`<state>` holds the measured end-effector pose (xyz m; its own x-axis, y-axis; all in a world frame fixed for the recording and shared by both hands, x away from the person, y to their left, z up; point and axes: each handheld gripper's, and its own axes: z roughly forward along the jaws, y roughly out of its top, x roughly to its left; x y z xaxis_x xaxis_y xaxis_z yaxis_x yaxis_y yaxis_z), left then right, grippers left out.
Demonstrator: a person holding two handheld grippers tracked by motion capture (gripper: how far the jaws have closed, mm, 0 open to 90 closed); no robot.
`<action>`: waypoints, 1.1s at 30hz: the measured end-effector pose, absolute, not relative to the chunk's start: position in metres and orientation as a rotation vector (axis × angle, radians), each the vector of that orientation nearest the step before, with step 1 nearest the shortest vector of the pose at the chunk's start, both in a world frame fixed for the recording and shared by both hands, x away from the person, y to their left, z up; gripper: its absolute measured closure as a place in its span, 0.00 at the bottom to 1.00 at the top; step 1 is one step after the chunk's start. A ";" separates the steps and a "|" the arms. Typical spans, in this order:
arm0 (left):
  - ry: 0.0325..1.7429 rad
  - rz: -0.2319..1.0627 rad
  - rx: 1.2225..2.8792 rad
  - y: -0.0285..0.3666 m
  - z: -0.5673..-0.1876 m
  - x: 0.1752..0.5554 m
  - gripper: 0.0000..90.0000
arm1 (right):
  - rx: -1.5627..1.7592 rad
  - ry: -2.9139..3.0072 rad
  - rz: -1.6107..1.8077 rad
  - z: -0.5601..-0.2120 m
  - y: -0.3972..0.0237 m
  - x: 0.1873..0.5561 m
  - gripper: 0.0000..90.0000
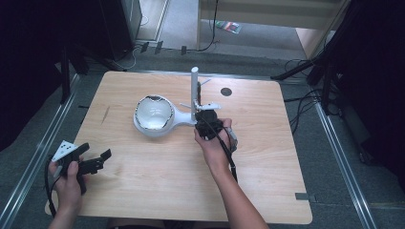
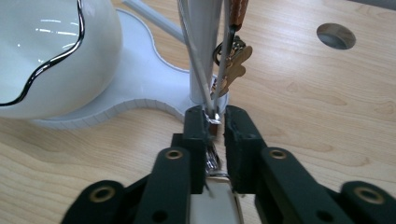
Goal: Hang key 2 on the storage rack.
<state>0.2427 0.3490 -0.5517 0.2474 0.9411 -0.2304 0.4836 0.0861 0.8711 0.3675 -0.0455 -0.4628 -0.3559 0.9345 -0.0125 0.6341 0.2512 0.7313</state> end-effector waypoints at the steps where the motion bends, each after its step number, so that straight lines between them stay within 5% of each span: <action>1: 1.380 0.590 1.544 0.349 -0.552 0.243 0.01 | 1.429 2.074 0.899 -0.462 -0.046 0.367 0.85; 21: 1.378 0.591 1.555 0.348 -0.552 0.242 0.01 | 1.307 1.972 1.059 -0.456 -0.066 0.354 0.52; 26: 1.378 0.590 1.556 0.348 -0.552 0.242 0.01 | 1.328 1.985 1.089 -0.453 -0.074 0.350 0.35; 33: 1.377 0.590 1.557 0.348 -0.552 0.242 0.01 | 1.323 1.987 1.161 -0.450 -0.086 0.342 0.24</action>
